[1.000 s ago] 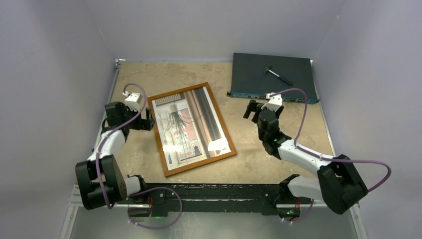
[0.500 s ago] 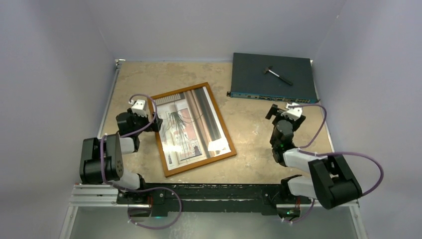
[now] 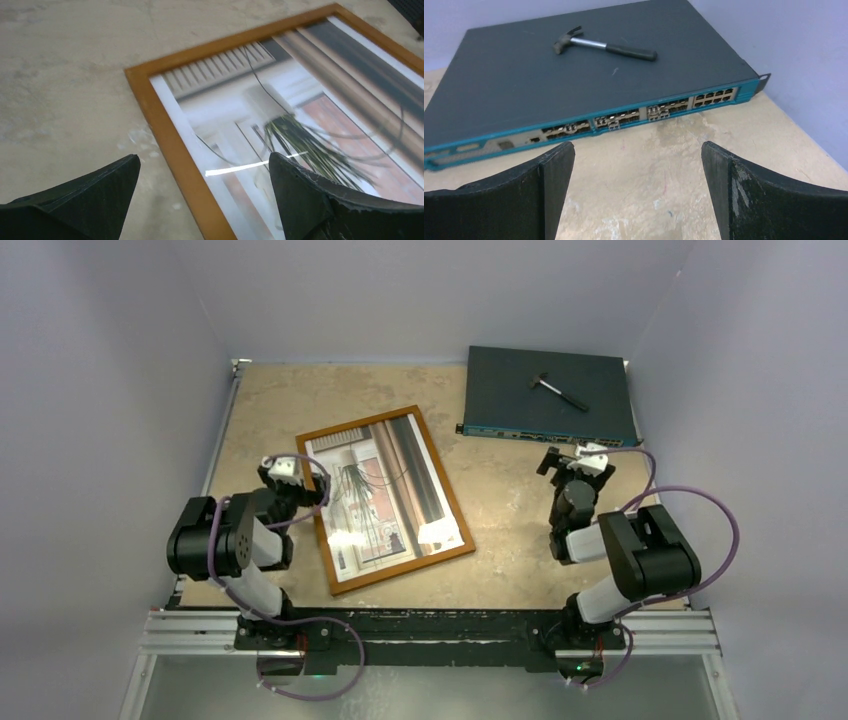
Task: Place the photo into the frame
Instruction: Reset both arms
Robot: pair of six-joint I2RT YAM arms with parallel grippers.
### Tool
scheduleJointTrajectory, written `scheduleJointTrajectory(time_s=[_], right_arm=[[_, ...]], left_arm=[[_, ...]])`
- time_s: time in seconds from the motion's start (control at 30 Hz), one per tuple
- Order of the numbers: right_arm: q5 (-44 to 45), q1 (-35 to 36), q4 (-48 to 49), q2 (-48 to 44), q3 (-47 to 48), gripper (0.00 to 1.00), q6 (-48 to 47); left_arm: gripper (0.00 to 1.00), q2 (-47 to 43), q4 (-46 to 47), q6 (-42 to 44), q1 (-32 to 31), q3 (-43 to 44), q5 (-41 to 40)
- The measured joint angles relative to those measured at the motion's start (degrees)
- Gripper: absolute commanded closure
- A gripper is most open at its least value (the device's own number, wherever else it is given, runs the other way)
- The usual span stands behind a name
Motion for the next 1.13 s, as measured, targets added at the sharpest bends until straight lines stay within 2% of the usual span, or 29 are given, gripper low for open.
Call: scheduleJointTrajectory(time_s=[0.07, 0.13, 0.3, 0.4, 1.13], right_arm=[[-3.2, -0.3, 3.5, 0.5, -2.4, 0.01, -1.2], [-4.2, 0.2, 5.3, 2.6, -5.2, 0.01, -2.9], [-9.9, -3.2, 3.3, 3.5, -1.5, 0.01, -1.9], [-11.9, -5.5, 5.2, 2.7, -0.3, 0.01, -1.4], [-13.6, -5.6, 6.0, 2.6, -0.4, 0.01, -1.2]], left_arm=[[0.00, 2.2, 6.6, 0.2, -2.0, -4.0, -1.6], [0.00, 3.2, 6.1, 1.0, -3.3, -5.6, -2.3], [0.00, 2.8, 2.3, 1.7, -4.4, 1.1, -5.4], [0.00, 2.6, 2.1, 2.1, -4.9, 1.8, -6.3], [0.00, 2.6, -0.7, 2.7, -5.7, 1.8, -8.7]])
